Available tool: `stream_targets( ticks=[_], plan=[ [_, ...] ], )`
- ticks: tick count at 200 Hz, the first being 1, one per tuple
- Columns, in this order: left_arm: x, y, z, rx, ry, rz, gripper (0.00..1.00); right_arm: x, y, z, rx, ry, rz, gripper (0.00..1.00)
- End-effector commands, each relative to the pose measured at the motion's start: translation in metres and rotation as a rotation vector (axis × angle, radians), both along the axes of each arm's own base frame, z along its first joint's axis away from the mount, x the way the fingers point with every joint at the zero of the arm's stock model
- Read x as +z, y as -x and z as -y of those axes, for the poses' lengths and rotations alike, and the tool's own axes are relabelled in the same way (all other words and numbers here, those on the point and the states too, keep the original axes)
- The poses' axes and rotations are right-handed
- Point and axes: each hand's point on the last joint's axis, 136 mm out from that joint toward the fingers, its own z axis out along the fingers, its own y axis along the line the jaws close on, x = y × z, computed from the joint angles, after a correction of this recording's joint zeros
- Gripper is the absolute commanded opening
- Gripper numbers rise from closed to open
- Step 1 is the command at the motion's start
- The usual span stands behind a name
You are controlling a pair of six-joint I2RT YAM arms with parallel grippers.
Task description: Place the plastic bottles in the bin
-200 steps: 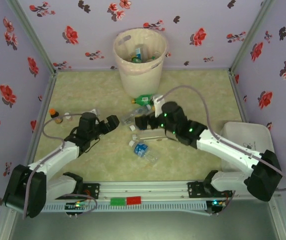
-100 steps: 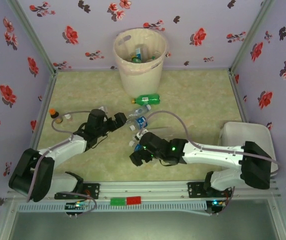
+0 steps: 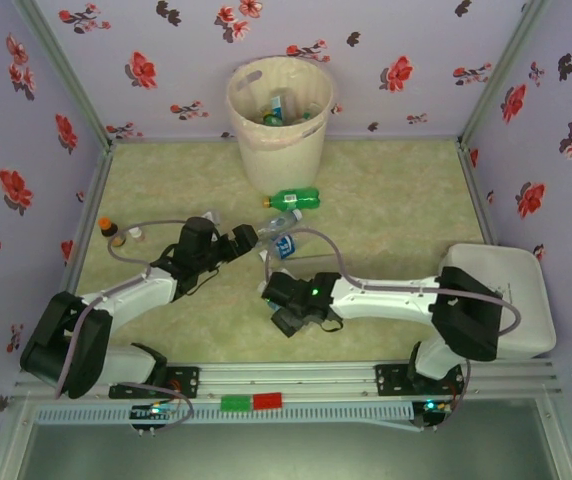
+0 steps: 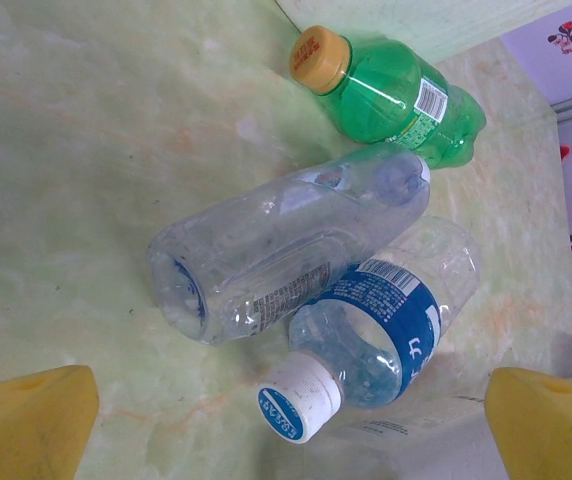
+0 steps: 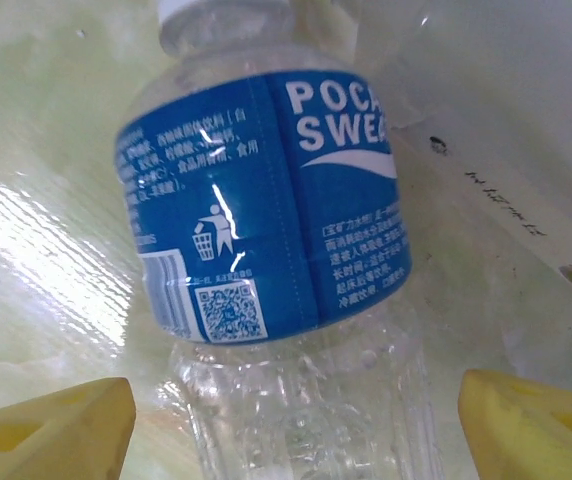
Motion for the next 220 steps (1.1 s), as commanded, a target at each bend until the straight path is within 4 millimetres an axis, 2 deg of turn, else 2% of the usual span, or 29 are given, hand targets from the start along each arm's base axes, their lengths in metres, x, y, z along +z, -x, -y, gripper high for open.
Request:
stream_targets(
  ticks=[1, 84, 126, 175, 204, 220],
  plan=[
    [0.008, -0.003, 0.004, 0.003, 0.016, 0.024, 1.00, -0.003, 0.000, 0.004, 0.053, 0.088, 0.021, 0.82],
    [0.001, 0.000, 0.002, -0.001, 0.002, 0.015, 1.00, -0.030, 0.007, 0.003, 0.102, 0.183, 0.010, 0.68],
    [0.000, 0.001, 0.000, 0.004, 0.000, 0.014, 1.00, -0.029, 0.008, 0.000, 0.126, 0.189, 0.026, 0.53],
    [0.003, 0.002, -0.001, 0.003, -0.007, 0.019, 1.00, -0.007, 0.009, -0.013, 0.131, 0.038, 0.065, 0.46],
    [0.008, 0.001, -0.007, 0.017, -0.030, 0.043, 1.00, 0.024, 0.004, -0.022, 0.113, -0.126, 0.139, 0.45],
    [0.009, 0.001, -0.010, 0.027, -0.043, 0.055, 1.00, 0.047, -0.007, -0.023, 0.068, -0.224, 0.219, 0.43]
  ],
)
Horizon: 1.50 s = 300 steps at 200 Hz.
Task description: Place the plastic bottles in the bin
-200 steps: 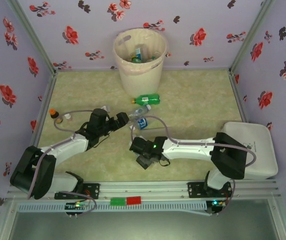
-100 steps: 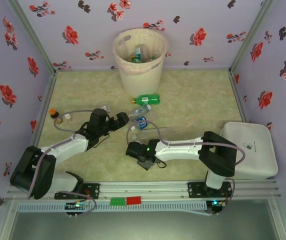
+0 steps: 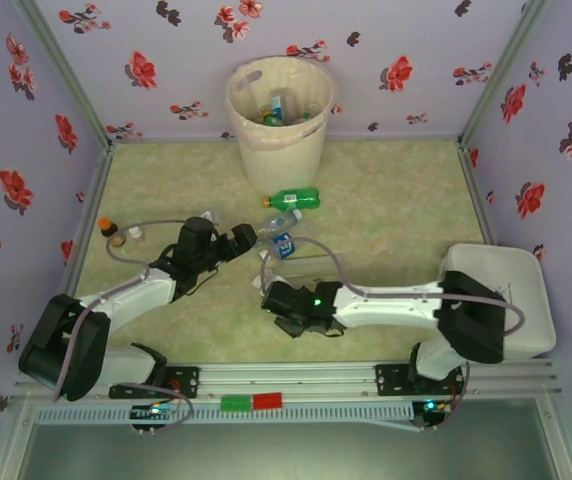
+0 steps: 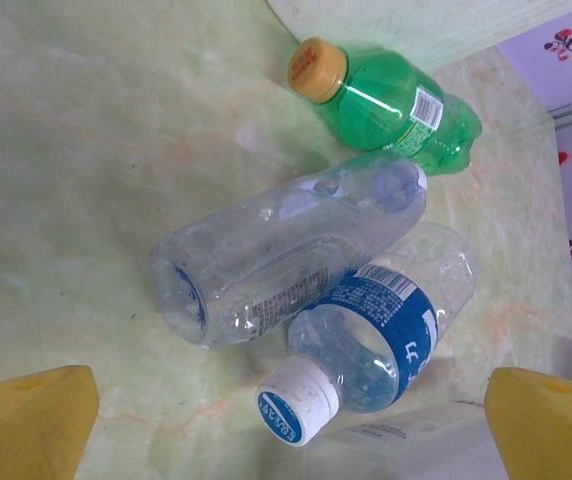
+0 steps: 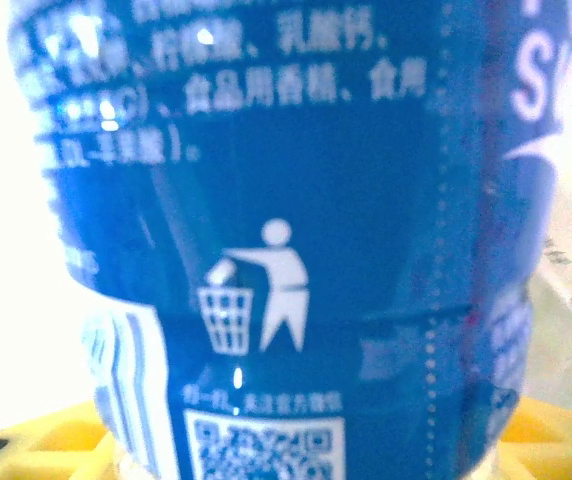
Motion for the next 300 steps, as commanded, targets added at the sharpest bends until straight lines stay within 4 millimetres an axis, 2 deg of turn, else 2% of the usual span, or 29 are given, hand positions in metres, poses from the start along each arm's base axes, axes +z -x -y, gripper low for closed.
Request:
stream_targets(
  ticks=[1, 45, 85, 101, 135, 161, 202, 242, 268, 300],
  plan=[
    [0.005, 0.002, -0.007, 0.014, -0.038, 0.037, 1.00, 0.036, -0.014, -0.013, -0.035, -0.179, 0.116, 0.43],
    [0.009, 0.000, -0.008, 0.014, -0.051, 0.050, 1.00, 0.108, -0.054, -0.002, -0.197, -0.470, 0.304, 0.41],
    [0.011, -0.002, -0.006, 0.009, -0.049, 0.057, 1.00, 0.182, -0.105, 0.015, -0.308, -0.776, 0.403, 0.41],
    [0.012, -0.003, -0.005, 0.005, -0.047, 0.059, 1.00, 0.212, -0.121, 0.015, -0.296, -0.867, 0.419, 0.41],
    [0.012, -0.003, -0.004, -0.002, -0.049, 0.061, 1.00, 0.270, -0.160, 0.017, -0.287, -0.966, 0.486, 0.40],
    [0.013, -0.001, -0.003, -0.017, -0.051, 0.066, 1.00, 0.306, -0.191, 0.016, -0.285, -0.985, 0.545, 0.40],
    [0.008, 0.005, -0.005, -0.036, -0.070, 0.055, 1.00, 0.331, -0.259, 0.015, -0.332, -0.958, 0.578, 0.41],
    [0.004, 0.011, -0.004, -0.067, -0.089, 0.034, 1.00, 0.332, -0.337, 0.011, -0.413, -0.941, 0.542, 0.40],
    [0.008, 0.013, -0.002, -0.094, -0.102, 0.027, 1.00, 0.334, -0.364, -0.006, -0.383, -0.899, 0.535, 0.42],
    [0.013, 0.012, -0.001, -0.100, -0.102, 0.032, 0.99, 0.321, -0.393, -0.021, -0.401, -0.854, 0.512, 0.43]
  ],
)
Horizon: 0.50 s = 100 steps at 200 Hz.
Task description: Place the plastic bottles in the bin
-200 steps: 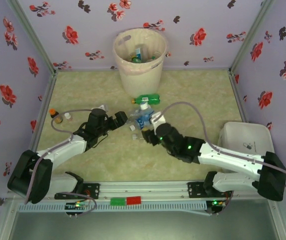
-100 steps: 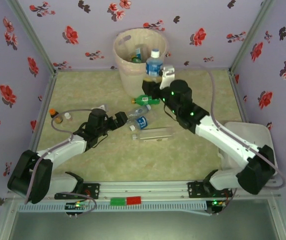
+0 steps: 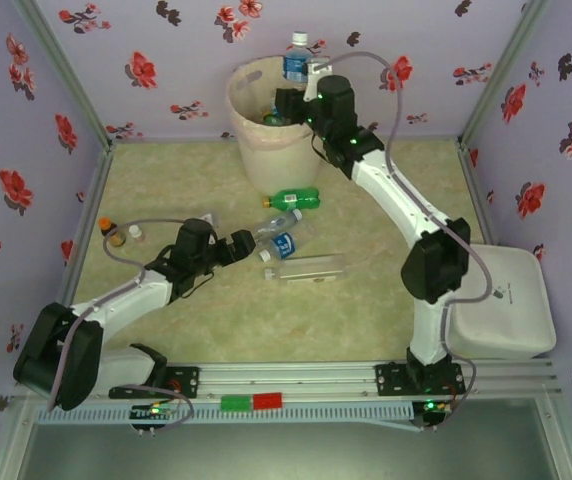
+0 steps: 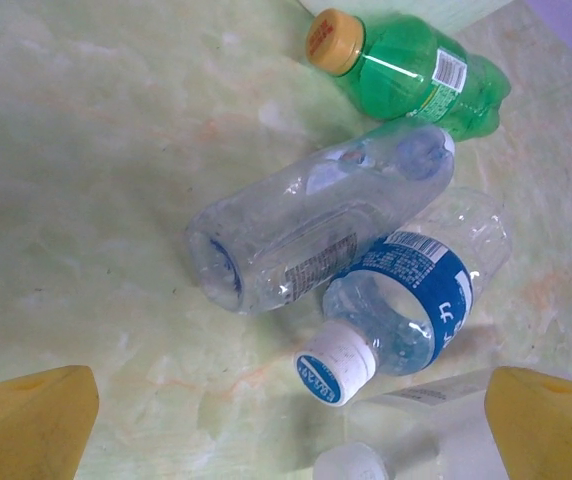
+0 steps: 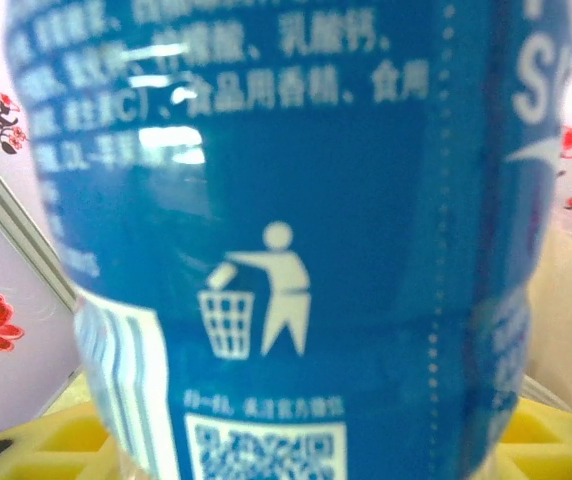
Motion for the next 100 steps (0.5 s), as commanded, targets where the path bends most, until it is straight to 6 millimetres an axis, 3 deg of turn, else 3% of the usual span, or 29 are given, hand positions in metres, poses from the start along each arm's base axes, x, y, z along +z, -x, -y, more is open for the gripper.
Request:
stream_targets(
  ticks=[1, 23, 69, 81, 100],
  plan=[
    [0.018, -0.001, 0.007, -0.042, 0.001, 0.036, 0.99, -0.003, -0.008, -0.011, 0.017, 0.040, -0.025, 0.43],
    [0.018, -0.002, 0.009, -0.045, 0.011, 0.031, 1.00, -0.018, -0.026, -0.014, -0.016, 0.059, -0.044, 0.45],
    [0.033, -0.004, 0.013, -0.057, 0.018, 0.030, 1.00, -0.026, -0.047, -0.030, 0.002, 0.041, -0.031, 0.52],
    [0.037, -0.003, 0.013, -0.056, 0.021, 0.031, 1.00, -0.028, -0.051, -0.032, -0.003, 0.035, -0.028, 0.59],
    [0.044, 0.000, 0.010, -0.052, 0.025, 0.037, 1.00, -0.026, -0.053, -0.030, -0.020, 0.023, -0.017, 0.80]
  ],
)
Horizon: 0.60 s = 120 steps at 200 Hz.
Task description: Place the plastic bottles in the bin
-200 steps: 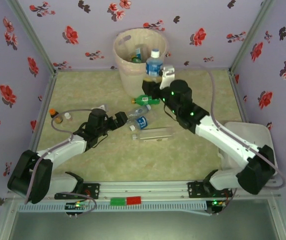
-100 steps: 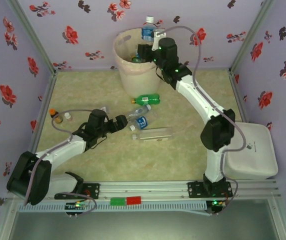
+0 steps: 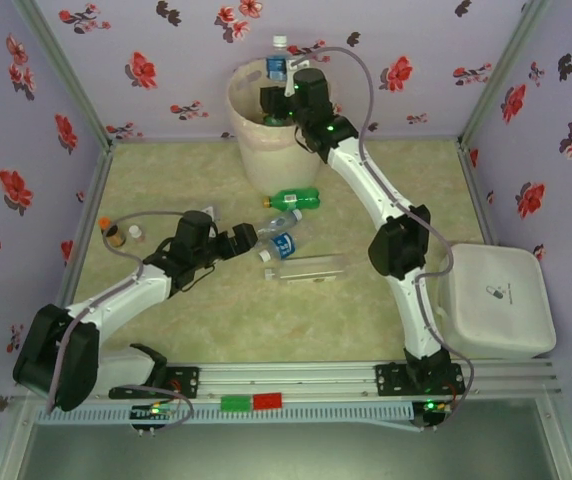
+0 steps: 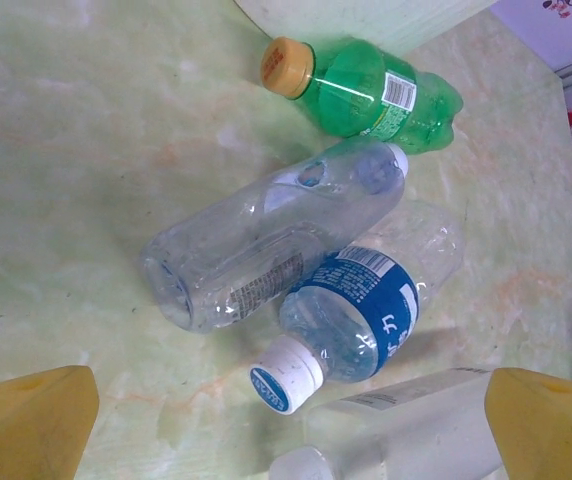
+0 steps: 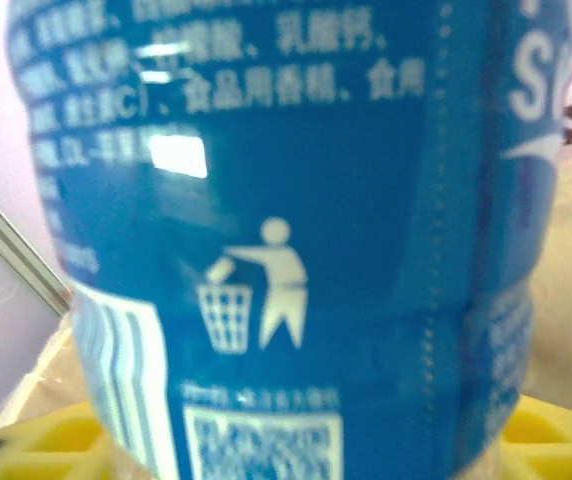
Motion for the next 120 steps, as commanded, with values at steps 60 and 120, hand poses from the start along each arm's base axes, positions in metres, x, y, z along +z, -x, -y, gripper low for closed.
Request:
stream_targets(
  ticks=[60, 120],
  plan=[
    [0.028, 0.011, -0.008, -0.021, -0.031, 0.062, 1.00, 0.076, 0.023, 0.014, -0.002, -0.027, 0.134, 1.00],
    [0.037, 0.002, -0.007, -0.030, -0.052, 0.090, 1.00, 0.079, 0.107, 0.051, 0.072, 0.038, 0.107, 1.00]
  ],
)
